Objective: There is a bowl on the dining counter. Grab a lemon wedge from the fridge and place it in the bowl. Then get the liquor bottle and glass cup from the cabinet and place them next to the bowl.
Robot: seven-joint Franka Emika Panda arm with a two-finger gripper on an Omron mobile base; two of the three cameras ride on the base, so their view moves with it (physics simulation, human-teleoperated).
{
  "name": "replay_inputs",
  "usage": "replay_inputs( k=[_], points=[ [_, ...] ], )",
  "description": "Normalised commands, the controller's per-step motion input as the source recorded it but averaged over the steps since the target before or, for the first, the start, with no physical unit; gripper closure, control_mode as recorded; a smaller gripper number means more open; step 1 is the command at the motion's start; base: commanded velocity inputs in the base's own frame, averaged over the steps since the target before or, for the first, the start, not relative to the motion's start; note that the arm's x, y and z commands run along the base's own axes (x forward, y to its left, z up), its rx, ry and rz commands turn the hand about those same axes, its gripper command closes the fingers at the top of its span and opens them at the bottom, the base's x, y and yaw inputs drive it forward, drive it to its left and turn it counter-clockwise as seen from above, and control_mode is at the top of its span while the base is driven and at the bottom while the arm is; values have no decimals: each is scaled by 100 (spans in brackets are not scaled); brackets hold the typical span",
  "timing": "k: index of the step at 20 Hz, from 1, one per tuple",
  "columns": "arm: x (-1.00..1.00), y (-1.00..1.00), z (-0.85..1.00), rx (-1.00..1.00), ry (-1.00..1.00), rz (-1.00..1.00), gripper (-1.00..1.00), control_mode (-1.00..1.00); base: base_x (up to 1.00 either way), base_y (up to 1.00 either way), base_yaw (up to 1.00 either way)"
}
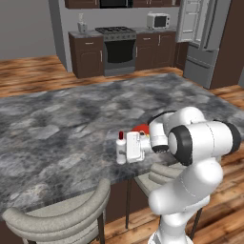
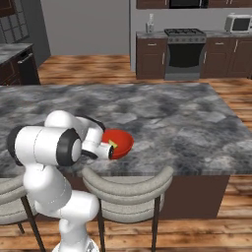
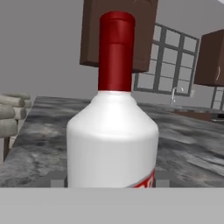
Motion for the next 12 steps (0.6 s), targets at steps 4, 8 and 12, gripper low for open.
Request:
replay_inputs(
  k=[4, 8, 12],
  points=[
    [18, 4, -20, 0, 0, 0, 100, -100, 0, 0, 0],
    [9, 3, -21, 0, 0, 0, 100, -100, 0, 0, 0],
    [-4, 1, -21, 0, -8, 0, -100, -100, 0, 0, 0]
  ],
)
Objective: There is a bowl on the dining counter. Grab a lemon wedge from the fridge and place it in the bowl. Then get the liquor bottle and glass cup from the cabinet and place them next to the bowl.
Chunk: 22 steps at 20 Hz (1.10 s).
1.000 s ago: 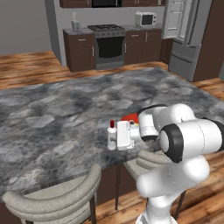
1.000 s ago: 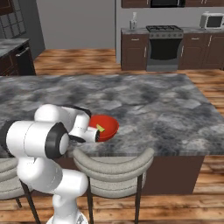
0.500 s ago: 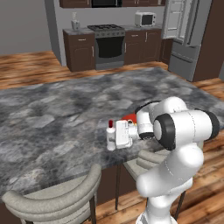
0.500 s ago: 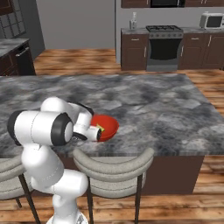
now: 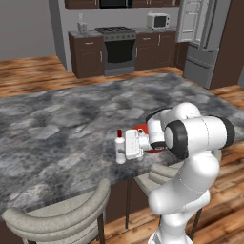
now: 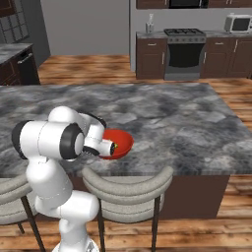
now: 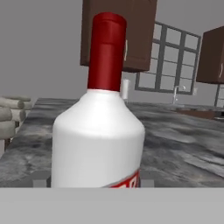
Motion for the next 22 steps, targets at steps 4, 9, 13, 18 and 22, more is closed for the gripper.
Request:
replay_inputs(
  k=[4, 9, 13, 18, 22],
  points=[
    [-25, -5, 3, 0, -15, 0, -100, -100, 0, 0, 0],
    [-32, -15, 41, 0, -16, 0, -100, -100, 0, 0, 0],
    [-22, -23, 61, 1, -13, 0, -100, -100, 0, 0, 0],
    [-26, -18, 71, 0, -12, 0, -100, -100, 0, 0, 0],
    [-25, -2, 78, 0, -12, 0, -100, -100, 0, 0, 0]
  ],
)
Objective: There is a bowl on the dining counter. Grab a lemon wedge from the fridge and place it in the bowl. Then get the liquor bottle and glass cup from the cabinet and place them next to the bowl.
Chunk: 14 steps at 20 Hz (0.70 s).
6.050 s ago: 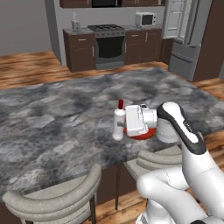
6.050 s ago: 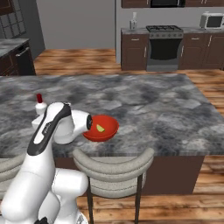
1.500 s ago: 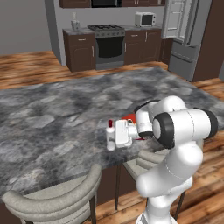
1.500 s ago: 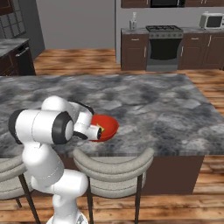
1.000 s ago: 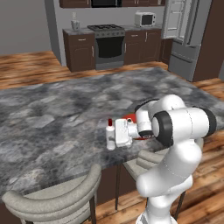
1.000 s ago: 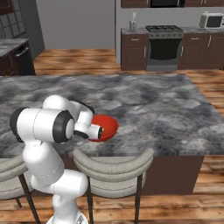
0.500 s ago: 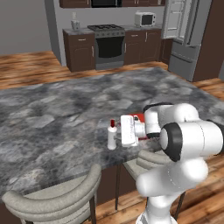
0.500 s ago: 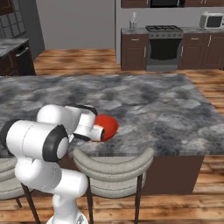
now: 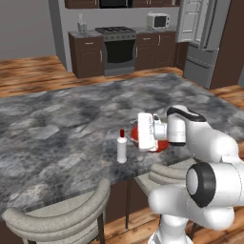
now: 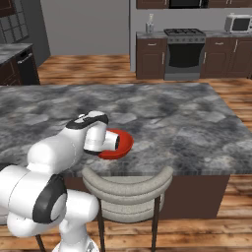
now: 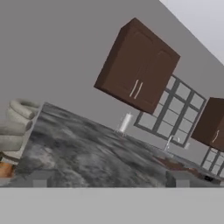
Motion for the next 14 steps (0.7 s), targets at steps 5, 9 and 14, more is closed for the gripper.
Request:
replay_inputs(
  k=[5, 9, 14],
  points=[
    [-49, 0, 84, 0, -10, -3, -100, -100, 0, 0, 0],
    [-65, 5, 86, 0, 3, -15, -100, -100, 0, 0, 0],
    [-65, 1, 83, 0, 19, -27, -100, -100, 0, 0, 0]
  ],
)
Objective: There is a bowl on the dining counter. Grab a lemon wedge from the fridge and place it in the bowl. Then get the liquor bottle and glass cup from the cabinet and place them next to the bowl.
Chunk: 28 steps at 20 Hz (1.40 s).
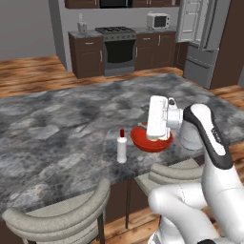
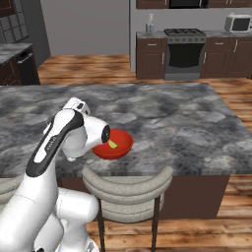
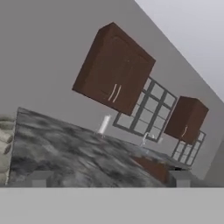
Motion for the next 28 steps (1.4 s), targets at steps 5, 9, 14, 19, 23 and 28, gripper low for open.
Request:
replay_inputs(
  k=[5, 9, 14, 19, 23, 28],
  points=[
    [-53, 2, 60, 3, 28, -34, -100, -100, 0, 0, 0],
    [-45, 0, 46, 3, 35, -34, -100, -100, 0, 0, 0],
    [-35, 0, 38, 0, 46, -30, -100, -100, 0, 0, 0],
    [-42, 0, 31, -1, 49, -26, -100, -100, 0, 0, 0],
    [-78, 0, -10, -14, 35, -21, -100, -100, 0, 0, 0],
    [-100, -12, -61, -8, 3, -16, -100, -100, 0, 0, 0]
  ],
)
